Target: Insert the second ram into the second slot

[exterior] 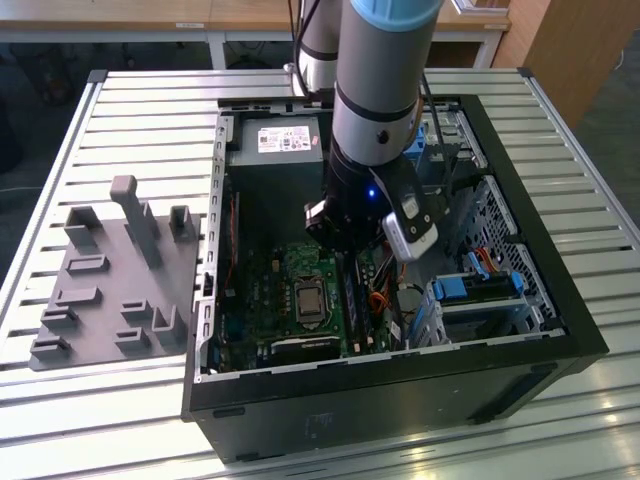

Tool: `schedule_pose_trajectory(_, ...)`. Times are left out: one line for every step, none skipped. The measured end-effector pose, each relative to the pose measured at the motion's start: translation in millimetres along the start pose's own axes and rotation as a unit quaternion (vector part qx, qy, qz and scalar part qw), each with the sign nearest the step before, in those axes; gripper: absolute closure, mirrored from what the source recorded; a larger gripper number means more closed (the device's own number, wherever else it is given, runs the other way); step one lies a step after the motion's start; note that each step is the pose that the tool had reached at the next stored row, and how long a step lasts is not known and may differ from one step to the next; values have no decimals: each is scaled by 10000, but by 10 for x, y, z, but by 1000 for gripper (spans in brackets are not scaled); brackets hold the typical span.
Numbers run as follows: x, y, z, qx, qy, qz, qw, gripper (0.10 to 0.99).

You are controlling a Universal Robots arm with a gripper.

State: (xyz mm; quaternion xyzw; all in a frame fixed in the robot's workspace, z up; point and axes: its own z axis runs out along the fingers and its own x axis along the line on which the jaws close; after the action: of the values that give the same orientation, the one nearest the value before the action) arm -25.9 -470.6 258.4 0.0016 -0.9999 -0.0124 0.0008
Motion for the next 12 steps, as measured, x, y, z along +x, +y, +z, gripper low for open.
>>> schedule_pose_trajectory(-4,0,5,0,1,3,10000,957)
schedule_pose_trajectory(-7,0,13,-1,1,9,10000,957)
schedule_pose_trajectory(-8,0,21,-1,1,18,10000,957)
schedule_pose_trajectory(-8,-1,31,0,1,27,10000,957)
schedule_pose_trajectory(-9,-1,45,-1,0,33,10000,957)
schedule_pose_trajectory(-10,-1,58,-1,0,33,10000,957)
schedule_pose_trajectory(-10,-2,72,0,0,33,10000,957)
schedule_pose_trajectory(-10,-2,85,0,1,33,10000,957)
schedule_pose_trajectory(-10,-3,97,0,2,33,10000,957)
schedule_pose_trajectory(-10,-3,105,0,3,33,10000,957)
schedule_pose_trajectory(-10,-3,106,1,3,33,10000,957)
schedule_pose_trajectory(-10,-3,106,1,3,33,10000,957)
